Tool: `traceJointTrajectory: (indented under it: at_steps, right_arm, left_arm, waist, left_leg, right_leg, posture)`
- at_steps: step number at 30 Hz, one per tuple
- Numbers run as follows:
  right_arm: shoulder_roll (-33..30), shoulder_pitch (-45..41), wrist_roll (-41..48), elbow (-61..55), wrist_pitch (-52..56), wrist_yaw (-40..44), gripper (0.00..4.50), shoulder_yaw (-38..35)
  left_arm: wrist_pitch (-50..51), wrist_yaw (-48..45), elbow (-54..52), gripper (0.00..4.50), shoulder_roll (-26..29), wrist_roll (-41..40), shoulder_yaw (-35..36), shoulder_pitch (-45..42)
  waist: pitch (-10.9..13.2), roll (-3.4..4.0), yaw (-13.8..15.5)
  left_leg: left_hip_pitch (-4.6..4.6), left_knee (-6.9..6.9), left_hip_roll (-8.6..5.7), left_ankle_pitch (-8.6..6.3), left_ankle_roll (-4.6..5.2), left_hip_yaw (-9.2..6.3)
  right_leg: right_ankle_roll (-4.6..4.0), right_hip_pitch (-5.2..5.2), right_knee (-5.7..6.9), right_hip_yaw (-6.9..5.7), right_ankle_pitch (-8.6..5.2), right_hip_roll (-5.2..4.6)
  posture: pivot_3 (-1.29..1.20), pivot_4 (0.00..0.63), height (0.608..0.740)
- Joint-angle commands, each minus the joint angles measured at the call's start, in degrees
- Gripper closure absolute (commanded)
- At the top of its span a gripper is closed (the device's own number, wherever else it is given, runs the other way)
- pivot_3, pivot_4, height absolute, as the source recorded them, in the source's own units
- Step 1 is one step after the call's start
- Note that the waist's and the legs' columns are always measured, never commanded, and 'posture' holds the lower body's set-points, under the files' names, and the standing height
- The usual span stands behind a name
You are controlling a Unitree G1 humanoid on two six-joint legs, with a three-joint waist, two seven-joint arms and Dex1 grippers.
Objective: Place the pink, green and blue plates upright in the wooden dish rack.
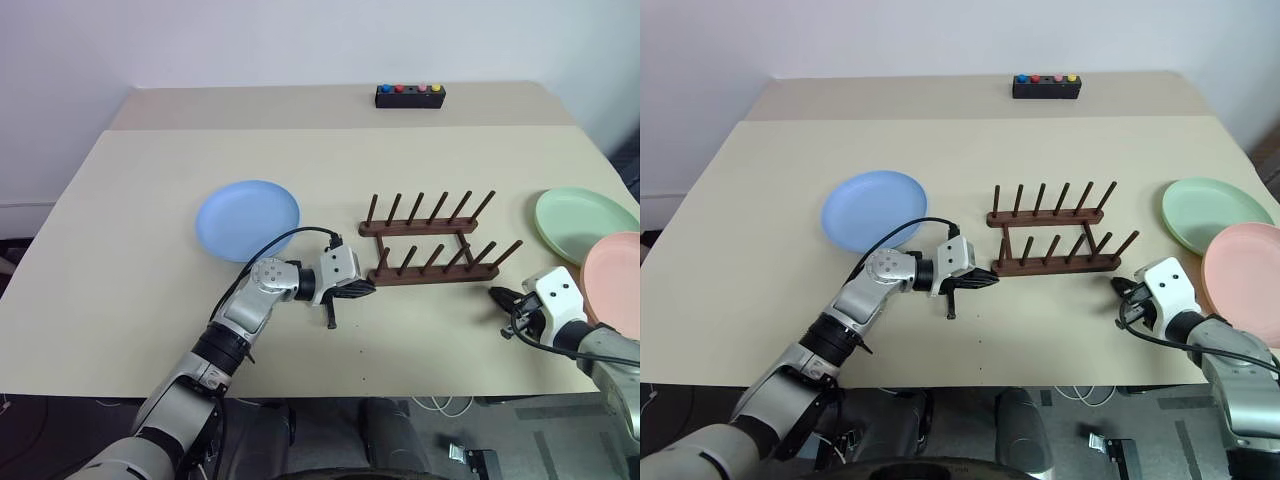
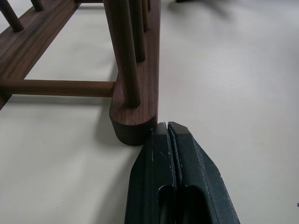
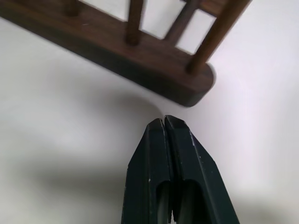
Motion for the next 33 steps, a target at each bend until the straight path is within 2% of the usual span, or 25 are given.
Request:
traceJointTrajectory:
  at_steps: [1,18,33]
  right_arm:
    - [0.2,-2.2,-1.8,4.4,-2.2,-0.7,4.47,1.1]
    - [1.0,-11.4,-4.2,15.7,-10.4,-0.1,4.47,5.2]
    - [2.1,-18.3,-5.8,21.0,-12.9,-0.6,4.47,7.6]
  left_arm:
    - [-1.1,0.8,0.6,4.5,-0.2,0.2,1.1,-1.2]
    - [-6.2,6.5,8.1,4.5,-0.9,1.6,3.7,-4.8]
    - [-10.7,9.2,15.4,4.5,-2.4,2.7,4.8,-9.0]
  waist:
    - [0.0,0.0,0.0]
    - [0.0,-0.03,-0.4]
    - [0.0,-0.04,-0.5]
  left_leg:
    - [0.02,0.0,0.0,0.0,0.0,0.0]
    - [0.18,-0.03,0.0,0.0,0.0,0.03]
    - [0.19,-0.06,0.0,0.0,0.0,0.04]
  right_leg:
    - [0.0,0.02,0.0,0.0,0.0,0.0]
    - [0.0,0.11,0.01,0.02,0.01,0.0]
    - [0.0,0.09,0.01,0.02,0.01,0.0]
  posture:
    - [0.0,0.15,0.74]
    - [0.0,0.15,0.74]
    - [0.0,0.15,0.74]
